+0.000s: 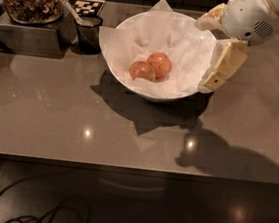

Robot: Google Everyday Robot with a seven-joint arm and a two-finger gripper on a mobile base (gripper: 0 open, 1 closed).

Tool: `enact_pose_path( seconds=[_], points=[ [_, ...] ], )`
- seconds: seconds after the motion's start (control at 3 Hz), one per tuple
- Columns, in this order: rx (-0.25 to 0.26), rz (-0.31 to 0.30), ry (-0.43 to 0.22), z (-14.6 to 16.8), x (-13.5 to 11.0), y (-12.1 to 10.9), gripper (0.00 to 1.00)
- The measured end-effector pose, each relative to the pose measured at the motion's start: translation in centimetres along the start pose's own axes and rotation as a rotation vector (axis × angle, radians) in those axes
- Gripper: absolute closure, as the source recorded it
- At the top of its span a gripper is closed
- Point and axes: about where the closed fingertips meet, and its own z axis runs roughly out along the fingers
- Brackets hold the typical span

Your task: Pick apple from white bowl

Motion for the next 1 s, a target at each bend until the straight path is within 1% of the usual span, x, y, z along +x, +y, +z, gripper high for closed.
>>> enact_pose_path(
  seconds=[0.33, 0.67, 1.0],
  points=[
    [0.0, 0.0, 0.0, 0.0, 0.0, 0.0, 0.26],
    [0.028, 0.018, -0.029, 0.4, 0.4, 0.0, 0.23],
    [0.022, -0.021, -0.074, 2.2, 0.0, -1.5, 0.23]
  ],
)
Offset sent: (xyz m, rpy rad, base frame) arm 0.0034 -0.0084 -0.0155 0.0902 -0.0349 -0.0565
